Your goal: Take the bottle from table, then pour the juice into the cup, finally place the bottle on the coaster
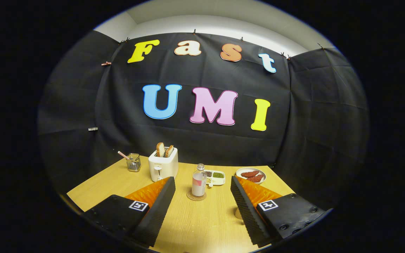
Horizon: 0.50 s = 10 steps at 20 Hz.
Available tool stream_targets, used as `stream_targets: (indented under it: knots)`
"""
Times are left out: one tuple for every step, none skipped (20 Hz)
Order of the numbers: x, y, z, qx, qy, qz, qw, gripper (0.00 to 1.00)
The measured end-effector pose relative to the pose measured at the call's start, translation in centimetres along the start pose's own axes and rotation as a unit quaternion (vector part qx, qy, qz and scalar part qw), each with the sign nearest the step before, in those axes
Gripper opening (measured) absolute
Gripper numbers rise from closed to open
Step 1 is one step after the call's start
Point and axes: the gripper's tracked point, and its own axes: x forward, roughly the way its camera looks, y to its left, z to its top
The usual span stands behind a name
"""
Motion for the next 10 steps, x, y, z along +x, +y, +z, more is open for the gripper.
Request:
stream_targets:
  knots:
    - [-0.3,-0.8,0.0,-0.006,-0.002,-0.006,1.000,0.97]
    - [-0.4,-1.4,0.0,-0.011,-0.004,-0.006,1.000,0.97]
    - [-0.4,-1.4,0.0,-0.019,-0.007,0.002,1.000,0.97]
    - [-0.5,-1.6,0.1,-0.028,-0.011,0.004,1.000,0.97]
    - [-0.6,-1.6,0.4,-0.031,-0.017,0.009,0.999,0.97]
    - [-0.6,-1.3,0.4,-0.026,-0.018,0.016,0.999,0.97]
    - [-0.8,-1.1,0.2,-0.019,-0.015,0.023,0.999,0.97]
    - [-0.9,-1.0,0.4,-0.018,-0.013,0.027,0.999,0.97]
    - [-1.3,-1.2,0.7,-0.023,-0.012,0.026,0.999,0.97]
    - [-1.6,-1.4,1.0,-0.026,-0.012,0.026,0.999,0.97]
